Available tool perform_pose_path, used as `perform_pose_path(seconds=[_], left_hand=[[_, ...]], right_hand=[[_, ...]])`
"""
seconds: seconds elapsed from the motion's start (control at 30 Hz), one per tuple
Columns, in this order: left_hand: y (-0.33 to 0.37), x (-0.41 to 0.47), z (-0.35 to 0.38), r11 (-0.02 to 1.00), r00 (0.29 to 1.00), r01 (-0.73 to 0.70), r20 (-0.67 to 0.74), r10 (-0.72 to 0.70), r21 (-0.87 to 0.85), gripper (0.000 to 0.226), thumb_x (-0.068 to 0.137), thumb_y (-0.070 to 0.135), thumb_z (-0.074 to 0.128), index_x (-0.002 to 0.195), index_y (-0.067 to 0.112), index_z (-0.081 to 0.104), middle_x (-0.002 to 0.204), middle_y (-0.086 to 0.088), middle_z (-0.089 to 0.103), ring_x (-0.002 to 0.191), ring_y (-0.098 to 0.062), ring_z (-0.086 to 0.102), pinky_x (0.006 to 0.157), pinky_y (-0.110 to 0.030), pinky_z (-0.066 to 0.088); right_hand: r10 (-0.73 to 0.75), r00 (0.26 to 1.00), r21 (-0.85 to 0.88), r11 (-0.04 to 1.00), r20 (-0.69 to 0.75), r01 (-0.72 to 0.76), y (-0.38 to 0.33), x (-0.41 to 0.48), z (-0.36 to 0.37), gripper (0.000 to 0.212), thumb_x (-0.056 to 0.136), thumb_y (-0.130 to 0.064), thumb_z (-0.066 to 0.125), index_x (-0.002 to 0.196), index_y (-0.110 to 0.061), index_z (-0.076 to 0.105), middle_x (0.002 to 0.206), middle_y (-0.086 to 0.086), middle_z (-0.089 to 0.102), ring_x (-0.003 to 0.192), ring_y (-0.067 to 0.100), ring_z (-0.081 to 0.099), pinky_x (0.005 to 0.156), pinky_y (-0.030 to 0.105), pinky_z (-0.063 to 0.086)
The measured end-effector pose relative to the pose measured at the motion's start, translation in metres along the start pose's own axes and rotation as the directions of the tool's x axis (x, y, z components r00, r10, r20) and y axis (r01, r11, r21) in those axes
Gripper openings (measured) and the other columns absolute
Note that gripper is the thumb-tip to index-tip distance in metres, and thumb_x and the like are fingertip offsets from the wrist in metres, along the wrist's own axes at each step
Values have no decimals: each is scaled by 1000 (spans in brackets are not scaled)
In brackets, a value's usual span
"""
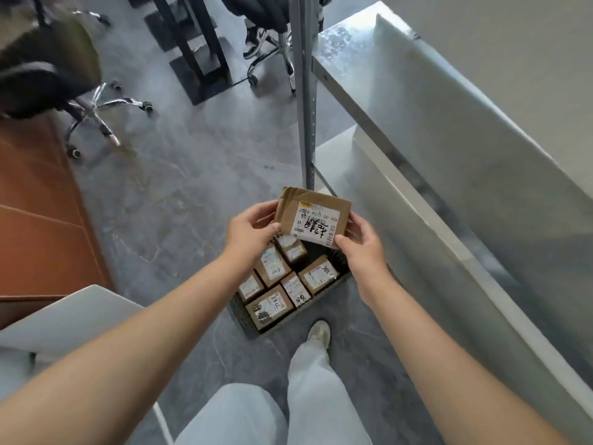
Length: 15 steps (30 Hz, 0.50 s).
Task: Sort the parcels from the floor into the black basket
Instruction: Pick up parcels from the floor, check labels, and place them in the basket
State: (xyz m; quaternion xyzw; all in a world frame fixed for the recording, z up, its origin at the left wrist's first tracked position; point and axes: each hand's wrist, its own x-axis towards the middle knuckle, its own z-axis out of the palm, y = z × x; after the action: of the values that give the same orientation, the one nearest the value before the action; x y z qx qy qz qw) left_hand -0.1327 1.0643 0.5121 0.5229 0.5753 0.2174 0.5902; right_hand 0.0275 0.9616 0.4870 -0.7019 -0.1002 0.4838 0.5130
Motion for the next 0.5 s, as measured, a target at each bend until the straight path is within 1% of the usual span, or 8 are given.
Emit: perform_pose_path(seconds=[0.07, 0.13, 0.2, 0.27, 0.3, 0.37, 0.4, 0.5], left_hand=[[-20, 16, 4, 998, 998, 57, -15, -57, 19, 46, 87, -11, 61, 123, 17, 67, 113, 6, 71, 106, -4, 66, 88, -19, 55], [-43, 38, 8, 995, 996, 86, -32, -84, 55, 47, 87, -11, 61, 121, 20, 68, 115, 7, 69, 109, -6, 64, 95, -26, 53], [-71, 65, 13, 988, 994, 93, -67, -86, 122, 46, 87, -12, 60, 117, 23, 69, 112, 10, 64, 109, -8, 62, 92, -27, 53], [-110, 99, 19, 971, 995, 68, -83, -50, 230, 46, 88, -9, 60, 111, 29, 71, 108, 7, 59, 104, -10, 60, 80, -17, 50], [-133, 118, 21, 957, 996, 65, -74, -46, 284, 47, 88, -7, 61, 109, 34, 71, 111, 2, 59, 105, -12, 60, 76, -15, 48], [-186, 153, 29, 927, 996, 84, -45, -72, 364, 52, 87, -5, 62, 108, 42, 70, 116, -5, 60, 104, -16, 61, 71, -16, 49], [-212, 170, 33, 918, 995, 101, -28, -97, 384, 55, 86, -5, 62, 109, 44, 70, 116, -6, 61, 100, -17, 63, 66, -17, 51], [-276, 218, 52, 910, 990, 119, 20, -139, 398, 57, 84, -8, 60, 113, 41, 69, 115, -4, 62, 92, -19, 65, 61, -20, 51]], right_hand=[[57, 998, -17, 998, 10, -56, 18, 16, 5, 51, 94, 2, 54, 137, -26, 54, 116, -12, 66, 110, 5, 62, 97, 31, 52], [122, 992, -11, 993, 11, -122, 43, 35, 12, 53, 94, 4, 53, 139, -24, 53, 119, -9, 67, 112, 8, 63, 100, 35, 52], [196, 981, 20, 980, 9, -196, 72, 58, 21, 50, 95, 5, 51, 136, -23, 54, 119, -7, 66, 108, 7, 64, 92, 31, 55], [257, 966, 36, 965, 26, -258, 110, 84, 31, 46, 96, 4, 50, 130, -27, 52, 114, -9, 65, 102, 5, 64, 80, 23, 57], [293, 956, 44, 955, 35, -294, 132, 98, 37, 47, 95, 5, 48, 132, -25, 51, 117, -7, 64, 104, 7, 64, 82, 25, 57], [353, 935, 54, 933, 28, -355, 182, 126, 48, 52, 94, 4, 47, 141, -19, 45, 134, 1, 58, 117, 14, 60, 99, 36, 53], [376, 926, 62, 924, 21, -377, 207, 140, 52, 57, 93, 4, 48, 144, -20, 42, 141, 1, 53, 123, 16, 57, 104, 40, 49], [399, 916, 109, 912, -26, -394, 269, 183, 62, 57, 91, 4, 49, 134, -32, 47, 140, -3, 52, 122, 14, 57, 106, 40, 47]])
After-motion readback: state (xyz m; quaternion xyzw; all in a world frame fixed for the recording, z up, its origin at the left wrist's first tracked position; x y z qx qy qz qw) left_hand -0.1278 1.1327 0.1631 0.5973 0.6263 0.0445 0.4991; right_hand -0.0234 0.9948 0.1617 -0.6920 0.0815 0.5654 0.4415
